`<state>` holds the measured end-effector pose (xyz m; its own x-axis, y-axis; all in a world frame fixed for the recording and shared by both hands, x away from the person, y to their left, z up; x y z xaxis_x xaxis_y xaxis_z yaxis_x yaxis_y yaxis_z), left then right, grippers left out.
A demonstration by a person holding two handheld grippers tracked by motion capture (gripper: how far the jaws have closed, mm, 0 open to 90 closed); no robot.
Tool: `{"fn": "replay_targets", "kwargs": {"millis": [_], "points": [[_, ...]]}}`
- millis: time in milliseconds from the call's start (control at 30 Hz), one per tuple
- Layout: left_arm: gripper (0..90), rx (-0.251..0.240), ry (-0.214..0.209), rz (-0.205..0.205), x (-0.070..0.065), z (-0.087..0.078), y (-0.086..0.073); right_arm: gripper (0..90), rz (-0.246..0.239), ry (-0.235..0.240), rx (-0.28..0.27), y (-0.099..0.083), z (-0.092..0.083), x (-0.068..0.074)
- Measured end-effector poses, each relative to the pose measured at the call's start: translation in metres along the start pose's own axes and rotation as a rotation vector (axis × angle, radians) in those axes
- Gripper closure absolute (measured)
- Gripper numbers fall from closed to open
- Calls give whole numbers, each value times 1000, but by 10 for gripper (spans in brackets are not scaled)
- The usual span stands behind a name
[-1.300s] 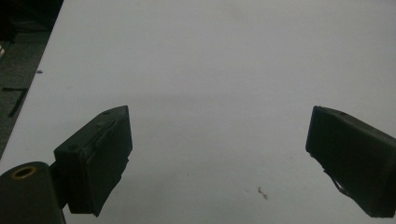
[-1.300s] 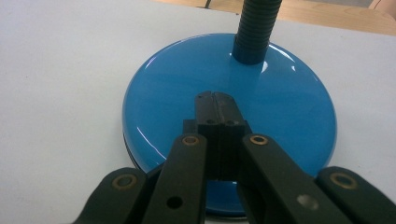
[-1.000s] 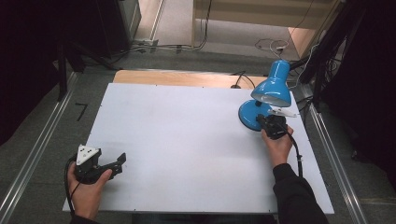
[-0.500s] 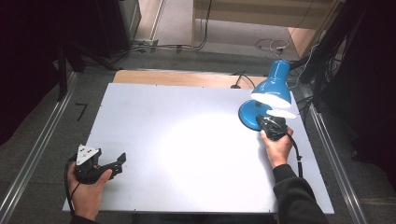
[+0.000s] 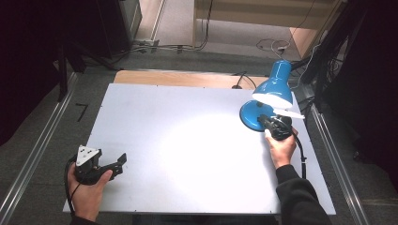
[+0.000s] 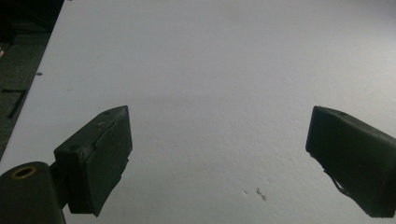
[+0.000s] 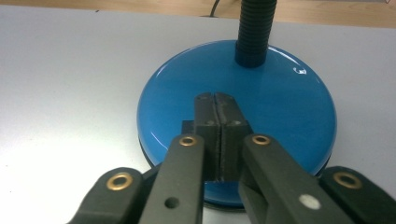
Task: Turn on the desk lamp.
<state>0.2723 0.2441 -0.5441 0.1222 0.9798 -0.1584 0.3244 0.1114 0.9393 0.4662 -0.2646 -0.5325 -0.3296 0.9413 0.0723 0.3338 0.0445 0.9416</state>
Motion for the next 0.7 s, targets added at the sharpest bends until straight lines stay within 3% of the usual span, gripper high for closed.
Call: {"fn": "replay_targets", "kwargs": {"millis": [100,133,267,400,700], "points": [[74,-1,0,0,0,0,0,760,8,9,-3,2,-1,1],[74,-1,1,0,0,0,0,689,9,11,-11,4,-3,3],[74,0,0,1,-1,0,0,625,10,17,-11,5,-5,3],[74,-2,2,0,0,0,0,452,40,46,21,2,-7,6],[74,-3,2,5,-1,0,1,319,29,60,34,2,-15,8]]}}
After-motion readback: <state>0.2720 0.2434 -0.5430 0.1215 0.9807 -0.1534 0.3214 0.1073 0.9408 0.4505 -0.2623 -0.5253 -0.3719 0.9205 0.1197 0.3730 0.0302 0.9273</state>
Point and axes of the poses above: each handheld gripper's, and its own axes: z roughly forward along the jaws, y roughly out of its top, x roughly to its left, the point moved 8 cm from there along z, roughly forward along the jaws, and after that the axes turned 14 degrees about -x, right-handed, at the moved point
